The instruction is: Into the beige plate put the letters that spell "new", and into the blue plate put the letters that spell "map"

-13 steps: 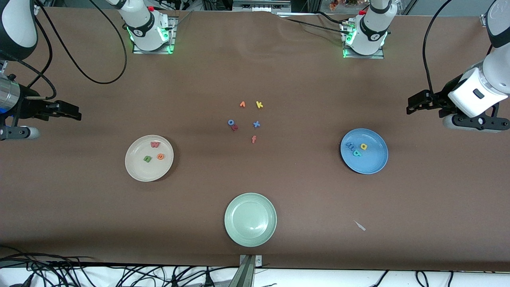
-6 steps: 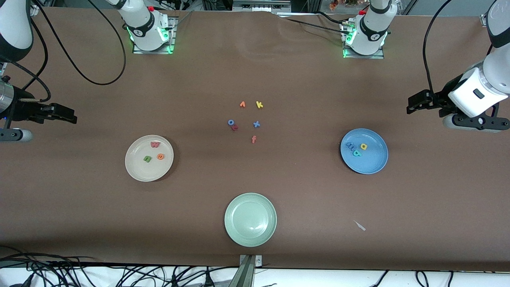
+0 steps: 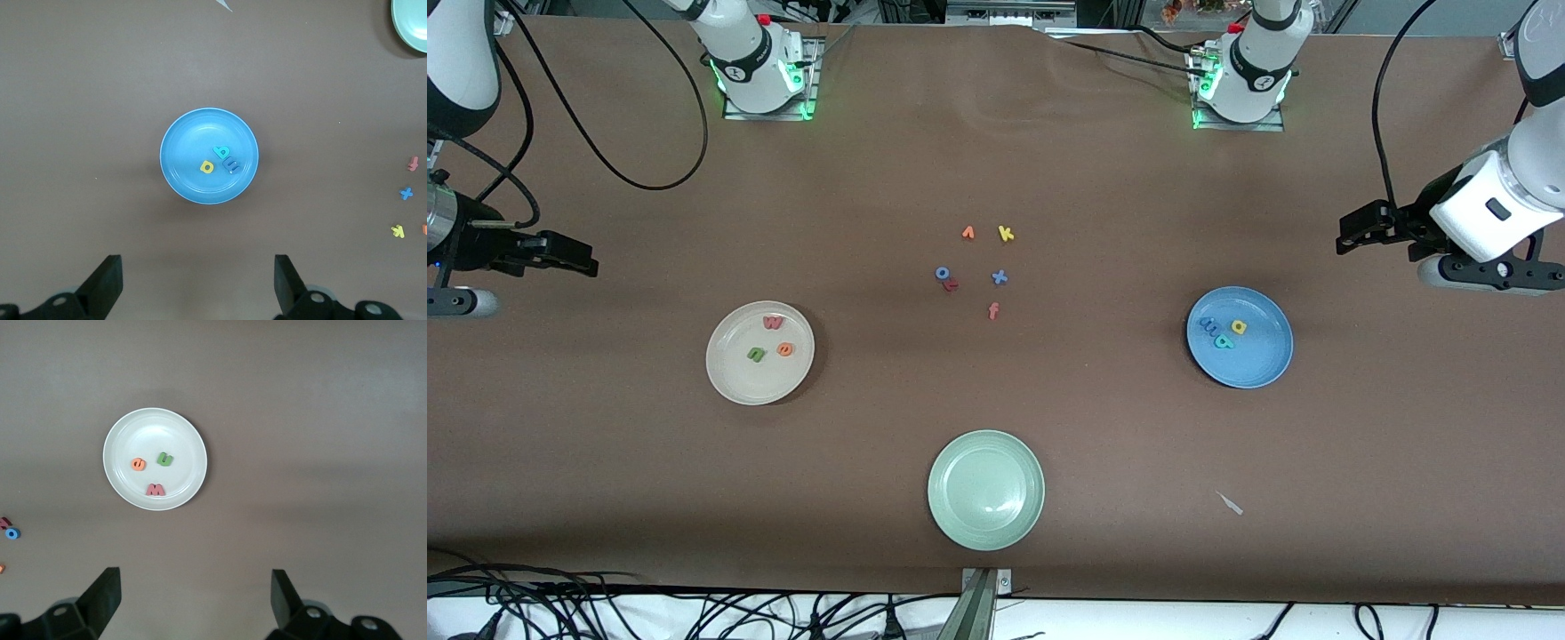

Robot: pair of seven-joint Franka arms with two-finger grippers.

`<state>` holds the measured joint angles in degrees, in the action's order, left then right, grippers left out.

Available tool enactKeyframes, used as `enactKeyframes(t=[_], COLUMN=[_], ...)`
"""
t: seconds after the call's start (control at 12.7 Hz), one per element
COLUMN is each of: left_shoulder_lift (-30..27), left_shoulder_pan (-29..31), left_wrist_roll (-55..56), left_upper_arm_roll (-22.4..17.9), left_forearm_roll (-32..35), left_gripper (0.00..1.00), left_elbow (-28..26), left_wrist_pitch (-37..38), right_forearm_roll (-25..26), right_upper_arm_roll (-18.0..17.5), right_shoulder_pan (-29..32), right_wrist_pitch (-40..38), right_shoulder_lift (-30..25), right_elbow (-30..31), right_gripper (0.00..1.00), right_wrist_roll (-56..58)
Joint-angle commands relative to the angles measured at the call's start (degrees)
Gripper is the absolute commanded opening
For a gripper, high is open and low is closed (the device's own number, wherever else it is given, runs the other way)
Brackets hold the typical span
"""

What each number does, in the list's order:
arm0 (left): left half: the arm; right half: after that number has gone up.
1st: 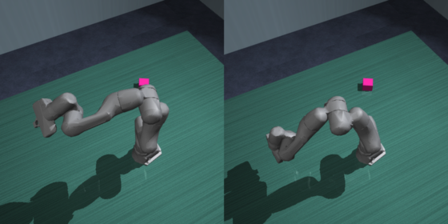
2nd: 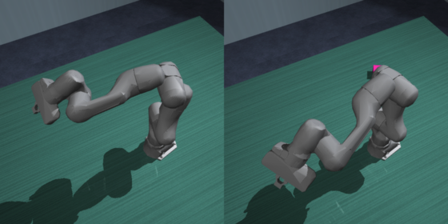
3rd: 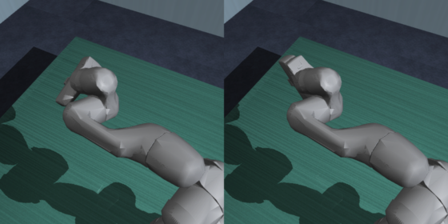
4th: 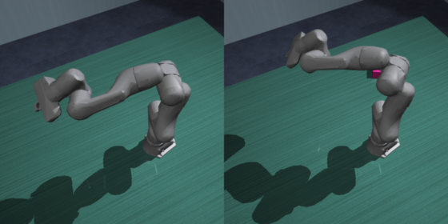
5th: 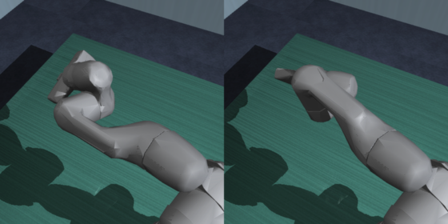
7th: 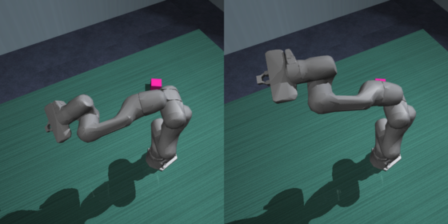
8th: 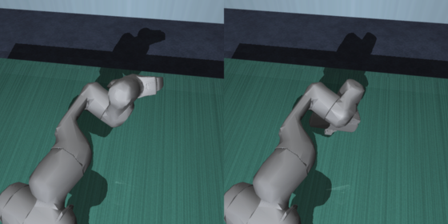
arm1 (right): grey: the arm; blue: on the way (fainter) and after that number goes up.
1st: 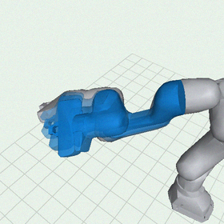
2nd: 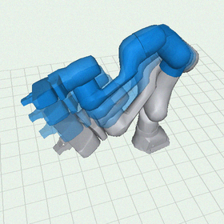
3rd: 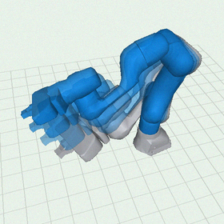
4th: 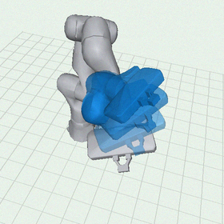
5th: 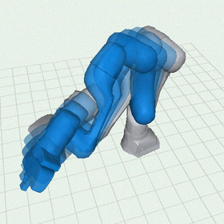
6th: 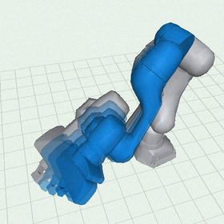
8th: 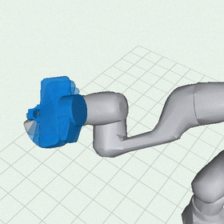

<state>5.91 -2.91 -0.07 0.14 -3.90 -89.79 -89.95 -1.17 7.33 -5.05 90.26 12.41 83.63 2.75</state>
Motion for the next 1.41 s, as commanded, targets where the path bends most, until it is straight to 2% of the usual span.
enactKeyframes(t=[0.0,1.34], left_shoulder_lift=[0.7,0.8], left_shoulder_pan=[0.4,0.1], left_wrist_roll=[0.4,0.5], left_upper_arm_roll=[0.1,0.1], left_forearm_roll=[-0.5,-0.5], left_gripper=[1.0,1.0], left_elbow=[2.3,2.3], left_wrist_pitch=[1.4,1.4], right_forearm_roll=[-0.8,-0.8], right_upper_arm_roll=[-0.1,-0.3], right_shoulder_pan=[0.5,0.2], right_wrist_pitch=[-0.3,1.0], right_shoulder_lift=[0.7,0.8], right_elbow=[-1.6,-2.0], right_gripper=[0.99,0.99], right_wrist_roll=[0.2,-0.2])
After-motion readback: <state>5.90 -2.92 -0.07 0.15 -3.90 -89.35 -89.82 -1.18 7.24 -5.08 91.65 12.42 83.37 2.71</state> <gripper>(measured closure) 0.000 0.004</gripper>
